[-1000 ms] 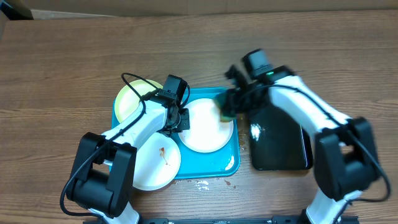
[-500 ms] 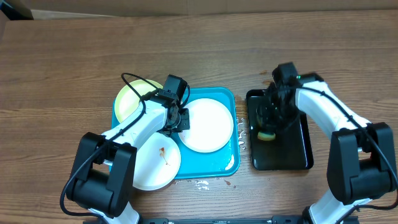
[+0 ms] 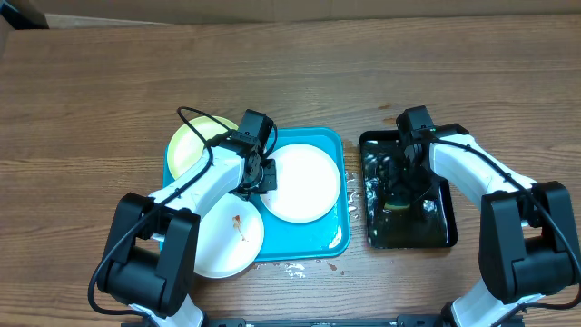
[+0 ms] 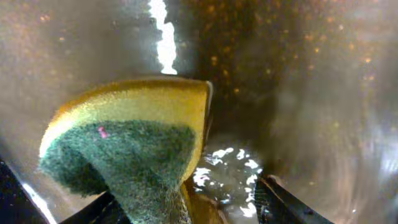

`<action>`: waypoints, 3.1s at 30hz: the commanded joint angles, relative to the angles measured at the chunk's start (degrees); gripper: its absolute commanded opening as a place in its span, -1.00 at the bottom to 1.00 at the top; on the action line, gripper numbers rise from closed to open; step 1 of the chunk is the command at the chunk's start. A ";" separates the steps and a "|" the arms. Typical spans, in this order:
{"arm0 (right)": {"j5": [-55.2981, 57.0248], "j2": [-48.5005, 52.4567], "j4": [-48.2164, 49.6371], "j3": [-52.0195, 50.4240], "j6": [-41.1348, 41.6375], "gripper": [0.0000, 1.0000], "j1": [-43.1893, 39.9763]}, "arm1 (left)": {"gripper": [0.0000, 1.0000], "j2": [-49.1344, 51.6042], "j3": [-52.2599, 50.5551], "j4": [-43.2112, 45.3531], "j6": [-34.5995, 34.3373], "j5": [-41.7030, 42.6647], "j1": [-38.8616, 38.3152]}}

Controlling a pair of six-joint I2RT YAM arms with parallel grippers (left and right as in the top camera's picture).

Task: Clean dirty plates on tray and stack at the side
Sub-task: 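Return the sponge to the black tray with the right gripper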

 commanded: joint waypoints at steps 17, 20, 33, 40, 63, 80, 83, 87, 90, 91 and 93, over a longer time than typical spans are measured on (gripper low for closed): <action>-4.87 0.28 -5.51 -1.25 -2.91 0.52 -0.22 | -0.60 0.98 -0.61 -0.17 -0.15 -0.79 -0.44; -4.85 0.28 -5.62 -1.73 -2.27 0.54 0.09 | -0.60 0.98 -0.61 -0.15 -0.15 -0.79 -0.44; -4.85 0.28 -5.29 -1.22 -2.71 0.05 -0.02 | -0.58 0.98 -0.61 -0.26 -0.13 -0.81 -0.44; -4.22 0.28 -6.86 3.04 -2.97 0.45 0.00 | -0.58 0.98 -0.61 -0.39 -0.13 -0.79 -0.44; -4.22 0.28 3.30 -0.63 -2.95 0.62 -0.57 | -0.56 0.98 -0.61 -0.59 -0.13 -0.83 -0.39; -4.50 0.28 -1.77 2.10 -2.91 0.85 -1.25 | -0.49 0.98 -0.61 -0.79 -0.13 -0.81 -0.39; -6.23 0.28 -5.86 2.80 -2.95 0.97 -1.25 | -0.47 0.98 -0.61 -0.61 -0.15 -0.81 -0.39; -6.16 0.28 -6.73 1.64 -2.93 0.89 -1.25 | -0.47 0.98 -0.61 -0.46 -0.15 -0.81 -0.39; -6.16 0.28 -4.59 0.24 -2.95 0.41 -1.25 | -0.46 0.98 -0.61 -0.31 -0.15 -0.81 -0.39; -6.19 0.31 -4.04 -0.26 -2.95 0.14 -1.25 | -0.46 0.98 -0.61 -0.33 -0.15 -0.79 -0.39; -6.16 0.31 -2.58 -1.33 -2.95 -0.73 -1.25 | -0.46 0.98 -0.61 -0.39 -0.15 -0.81 -0.39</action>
